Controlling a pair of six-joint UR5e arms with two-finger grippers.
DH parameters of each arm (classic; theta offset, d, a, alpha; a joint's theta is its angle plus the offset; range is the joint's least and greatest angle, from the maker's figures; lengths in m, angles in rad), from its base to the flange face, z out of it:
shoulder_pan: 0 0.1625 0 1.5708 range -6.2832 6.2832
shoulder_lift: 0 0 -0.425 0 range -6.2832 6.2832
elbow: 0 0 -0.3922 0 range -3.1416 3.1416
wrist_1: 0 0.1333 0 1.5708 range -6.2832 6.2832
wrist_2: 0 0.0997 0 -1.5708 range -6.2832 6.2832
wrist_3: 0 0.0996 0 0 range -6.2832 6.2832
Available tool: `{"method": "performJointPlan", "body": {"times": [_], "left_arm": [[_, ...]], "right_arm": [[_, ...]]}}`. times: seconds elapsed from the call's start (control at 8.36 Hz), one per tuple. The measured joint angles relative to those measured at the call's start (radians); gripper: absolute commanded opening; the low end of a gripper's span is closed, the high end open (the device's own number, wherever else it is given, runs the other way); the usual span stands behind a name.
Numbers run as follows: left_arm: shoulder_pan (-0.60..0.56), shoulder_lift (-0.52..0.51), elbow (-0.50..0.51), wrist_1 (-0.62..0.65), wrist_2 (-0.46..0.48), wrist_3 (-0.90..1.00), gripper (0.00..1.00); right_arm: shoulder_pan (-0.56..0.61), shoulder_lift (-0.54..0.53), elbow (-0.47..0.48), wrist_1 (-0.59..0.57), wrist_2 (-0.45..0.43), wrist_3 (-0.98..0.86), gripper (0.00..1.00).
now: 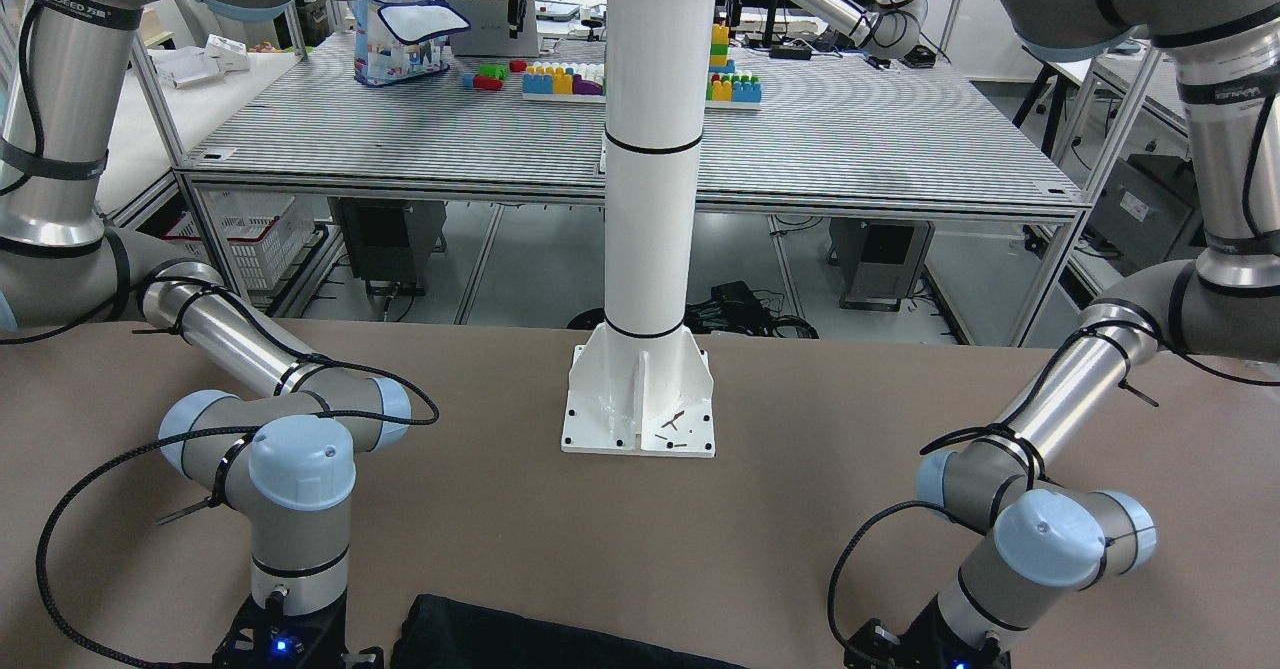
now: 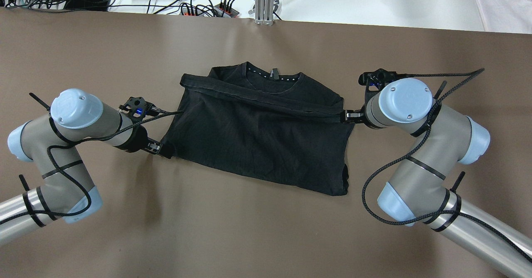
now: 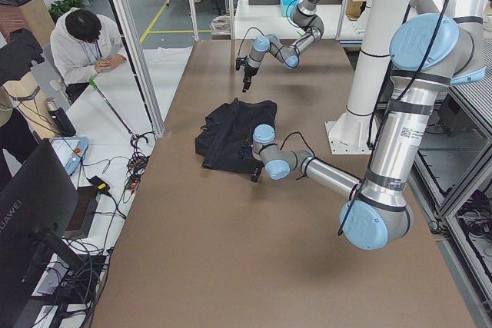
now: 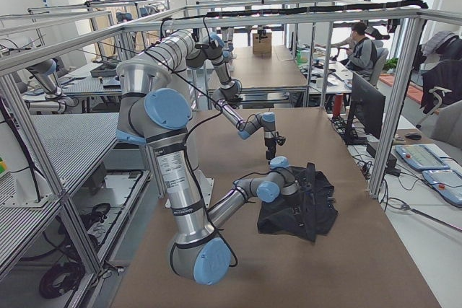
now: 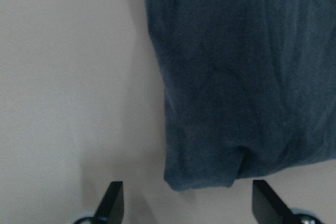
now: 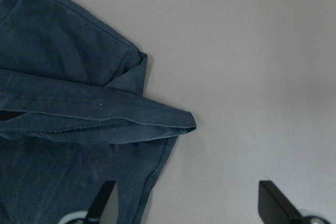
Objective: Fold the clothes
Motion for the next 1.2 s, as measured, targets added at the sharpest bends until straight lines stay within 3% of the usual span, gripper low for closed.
{"method": "performJointPlan", "body": {"times": [0.24, 0.48, 1.2], "left_arm": [[0.016, -0.007, 0.004, -0.001, 0.016, -0.004, 0.44], [0.019, -0.017, 0.008, -0.001, 0.019, -0.003, 0.00], [-0.003, -0.040, 0.028, 0.002, 0.063, 0.012, 0.00]], "right_arm": [[-0.002, -0.003, 0.002, 0.001, 0.000, 0.000, 0.94], [-0.003, -0.004, 0.002, 0.001, 0.000, 0.000, 0.94], [-0.003, -0.004, 0.000, 0.001, 0.000, -0.006, 0.94]]}}
